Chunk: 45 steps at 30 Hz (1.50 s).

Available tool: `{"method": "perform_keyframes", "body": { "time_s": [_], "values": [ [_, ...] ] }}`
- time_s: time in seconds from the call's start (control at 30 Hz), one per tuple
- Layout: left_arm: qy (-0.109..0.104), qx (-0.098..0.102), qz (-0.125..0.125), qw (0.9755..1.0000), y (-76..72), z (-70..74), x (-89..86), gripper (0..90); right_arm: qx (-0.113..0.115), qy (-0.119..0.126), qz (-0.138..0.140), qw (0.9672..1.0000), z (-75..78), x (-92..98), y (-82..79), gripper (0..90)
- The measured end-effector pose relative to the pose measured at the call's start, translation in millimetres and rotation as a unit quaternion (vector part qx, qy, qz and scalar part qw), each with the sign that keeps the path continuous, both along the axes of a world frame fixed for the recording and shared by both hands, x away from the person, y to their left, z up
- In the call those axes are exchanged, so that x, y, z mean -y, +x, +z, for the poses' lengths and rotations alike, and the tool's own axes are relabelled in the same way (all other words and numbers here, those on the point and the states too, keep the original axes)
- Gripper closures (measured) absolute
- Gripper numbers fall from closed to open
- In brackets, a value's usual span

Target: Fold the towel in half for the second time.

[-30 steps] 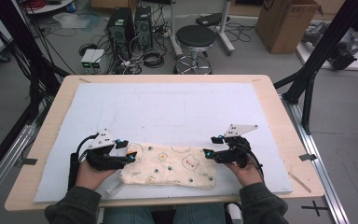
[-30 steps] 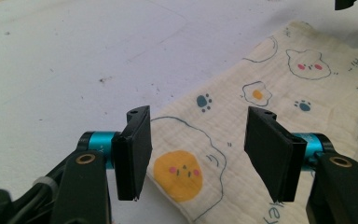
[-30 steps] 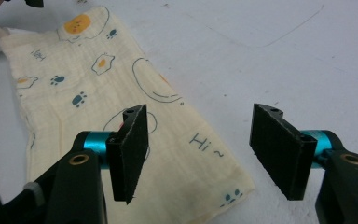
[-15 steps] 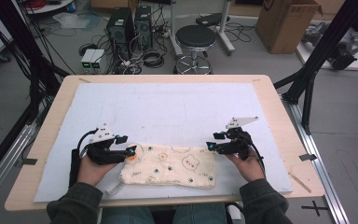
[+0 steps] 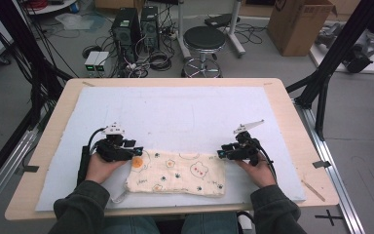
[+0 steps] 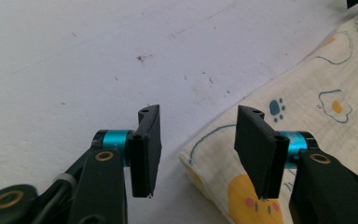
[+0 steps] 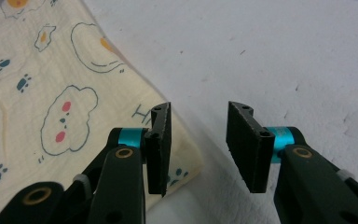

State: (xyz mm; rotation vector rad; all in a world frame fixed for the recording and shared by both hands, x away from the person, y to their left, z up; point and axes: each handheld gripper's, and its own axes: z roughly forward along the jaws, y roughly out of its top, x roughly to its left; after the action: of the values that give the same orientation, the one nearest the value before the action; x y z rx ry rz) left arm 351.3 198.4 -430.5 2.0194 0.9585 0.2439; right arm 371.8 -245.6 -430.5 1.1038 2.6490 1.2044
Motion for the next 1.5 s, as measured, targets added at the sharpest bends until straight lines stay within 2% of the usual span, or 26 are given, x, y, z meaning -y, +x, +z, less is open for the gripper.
{"method": "perform_keyframes", "body": {
  "time_s": [0.07, 0.2, 0.27, 0.43, 0.63, 0.67, 0.7, 0.77, 0.87, 1.0, 1.07, 1.17, 1.3, 1.4, 1.47, 1.5],
  "values": [
    [0.003, -0.005, 0.001, 1.0000, 0.6, -1.9, 2.1, 54.3, 0.001, 0.000, 0.001, 1.0000, -0.3, -0.3, 0.3, 60.3],
    [0.014, -0.027, -0.003, 0.9995, 3.9, -6.6, 2.7, 54.5, -0.001, 0.002, 0.001, 1.0000, -0.1, -0.6, 0.1, 60.3],
    [0.017, -0.025, -0.011, 0.9995, 3.8, -7.1, 3.6, 59.0, -0.003, 0.003, 0.004, 1.0000, -0.5, -0.9, -0.1, 60.4],
    [0.015, -0.028, -0.014, 0.9994, 3.9, -7.8, 4.0, 63.6, -0.014, -0.007, 0.008, 0.9998, -3.1, -0.5, 0.8, 62.9],
    [0.025, -0.029, -0.010, 0.9992, 4.2, -9.1, 4.3, 71.4, -0.019, -0.019, 0.018, 0.9995, -4.5, -3.7, -1.5, 73.3],
    [0.023, -0.029, -0.012, 0.9992, 4.1, -9.1, 4.4, 74.6, -0.015, -0.022, 0.022, 0.9994, -4.4, -3.8, -1.5, 79.5],
    [0.021, -0.030, -0.018, 0.9992, 3.6, -9.5, 5.2, 76.6, -0.019, -0.022, 0.027, 0.9992, -4.6, -4.5, -2.0, 81.0],
    [0.030, -0.024, -0.025, 0.9989, 1.7, -8.8, 7.1, 82.8, -0.019, -0.023, 0.036, 0.9989, -4.4, -6.3, -2.9, 85.5],
    [0.037, -0.016, -0.022, 0.9989, 0.5, -6.7, 6.4, 85.1, -0.027, -0.024, 0.050, 0.9981, -3.0, -8.1, -0.9, 86.4],
    [0.021, -0.006, -0.005, 0.9997, 1.3, -2.6, 0.7, 85.6, -0.010, -0.038, 0.052, 0.9979, 5.9, -11.4, 7.3, 86.6],
    [0.025, -0.001, 0.001, 0.9997, 2.8, -1.0, -1.1, 85.7, -0.005, -0.045, 0.054, 0.9975, 10.0, -14.0, 11.5, 86.6],
    [0.016, 0.007, 0.012, 0.9998, 5.5, 1.5, -4.5, 85.8, 0.001, -0.056, 0.051, 0.9971, 16.9, -17.9, 19.9, 86.6],
    [0.010, 0.015, 0.027, 0.9995, 12.1, 7.3, -9.6, 85.8, 0.012, -0.055, 0.043, 0.9975, 25.3, -20.1, 33.1, 86.6],
    [0.010, 0.024, 0.037, 0.9990, 20.4, 16.5, -12.8, 85.8, 0.021, -0.041, 0.035, 0.9983, 34.3, -21.6, 43.0, 86.6],
    [0.008, 0.037, 0.047, 0.9982, 25.3, 19.6, -14.7, 85.8, 0.036, -0.034, 0.028, 0.9984, 40.3, -23.4, 49.1, 86.6],
    [0.015, 0.035, 0.049, 0.9980, 28.5, 19.1, -15.0, 85.8, 0.041, -0.029, 0.021, 0.9985, 41.4, -24.0, 52.2, 86.6]
  ]
}}
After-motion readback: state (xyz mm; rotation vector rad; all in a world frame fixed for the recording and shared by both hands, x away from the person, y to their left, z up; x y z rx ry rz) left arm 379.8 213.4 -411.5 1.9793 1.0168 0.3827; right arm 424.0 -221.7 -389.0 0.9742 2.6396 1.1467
